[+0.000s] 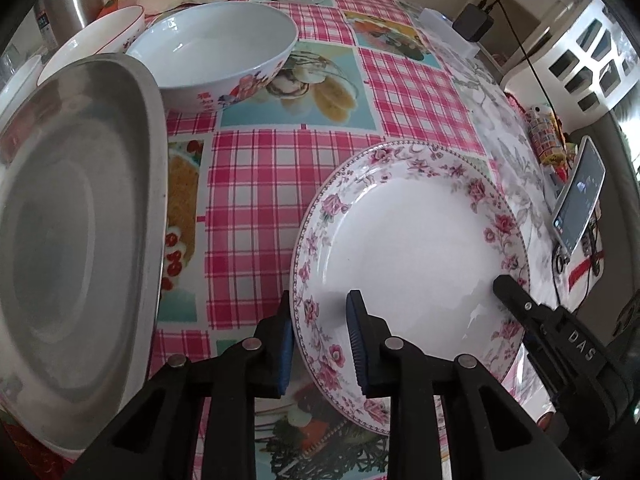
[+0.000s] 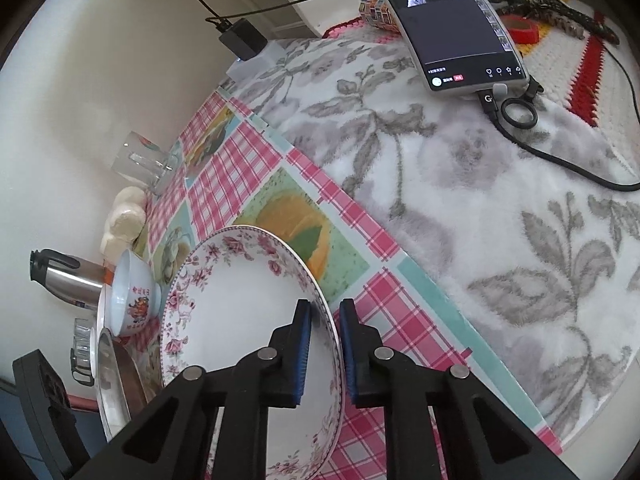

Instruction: Organize plates and bowls

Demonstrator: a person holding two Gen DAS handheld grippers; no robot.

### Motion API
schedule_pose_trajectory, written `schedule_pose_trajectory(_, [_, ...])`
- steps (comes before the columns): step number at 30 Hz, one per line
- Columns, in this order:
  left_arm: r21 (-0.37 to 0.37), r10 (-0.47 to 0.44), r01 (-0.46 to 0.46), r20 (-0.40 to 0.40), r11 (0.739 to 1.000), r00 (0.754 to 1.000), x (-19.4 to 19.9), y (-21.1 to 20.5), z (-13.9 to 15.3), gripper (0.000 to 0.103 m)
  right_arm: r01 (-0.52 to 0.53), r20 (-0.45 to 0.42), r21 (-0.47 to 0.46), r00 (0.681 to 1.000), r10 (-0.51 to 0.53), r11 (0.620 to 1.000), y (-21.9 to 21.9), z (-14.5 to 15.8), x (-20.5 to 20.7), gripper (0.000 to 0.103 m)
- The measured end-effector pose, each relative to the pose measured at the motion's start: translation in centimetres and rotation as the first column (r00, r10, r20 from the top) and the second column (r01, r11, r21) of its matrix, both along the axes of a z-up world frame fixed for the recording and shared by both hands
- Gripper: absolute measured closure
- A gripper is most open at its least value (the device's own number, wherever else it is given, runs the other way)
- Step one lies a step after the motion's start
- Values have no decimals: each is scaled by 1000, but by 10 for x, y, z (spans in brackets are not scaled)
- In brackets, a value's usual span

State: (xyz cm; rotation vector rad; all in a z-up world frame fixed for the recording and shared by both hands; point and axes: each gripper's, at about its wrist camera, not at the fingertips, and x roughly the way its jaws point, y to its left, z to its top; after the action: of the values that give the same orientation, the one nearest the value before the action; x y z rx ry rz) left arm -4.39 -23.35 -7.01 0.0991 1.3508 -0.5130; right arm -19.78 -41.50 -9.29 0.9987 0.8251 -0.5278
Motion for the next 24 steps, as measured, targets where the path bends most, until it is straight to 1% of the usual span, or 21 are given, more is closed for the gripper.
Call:
schedule_pose_trajectory(4, [-28,10,-10,-14,1000,1000,5,4,-1,81,-10,-8,-21,1000,9,1000,2,1,2,87])
schedule_pose_trajectory(8, [-17,-16,16,-3,1000,1000,3,5,2,81,-33,-33,-64,999,31,997,8,4,5,85])
schedule_pose_trajectory(11, [-26,-23,22,-22,999,999,3,6,1,82,-49,-51,-89,998,44,995,12,6,6,86])
schedule_pose_trajectory(15, [-71,-21,18,-50,997,999,5,12,5,82,-41,-57,-86,998,36,995,13,7,1,86])
schedule_pose_trajectory(18, [-102,-29,25,-42,994,999,6,15,14,82,-43,-69,-103,997,36,994,16,12,0,85])
schedule_pose_trajectory(21, [-130,-35,31,-26,991,999,8,18,24,82,-40,-47,-115,998,35,993,19,20,-3,85])
schedule_pose_trajectory(24, [-177,-31,25,-31,984,999,12,25,31,82,-45,-33,-137,999,40,990,23,29,-5,85])
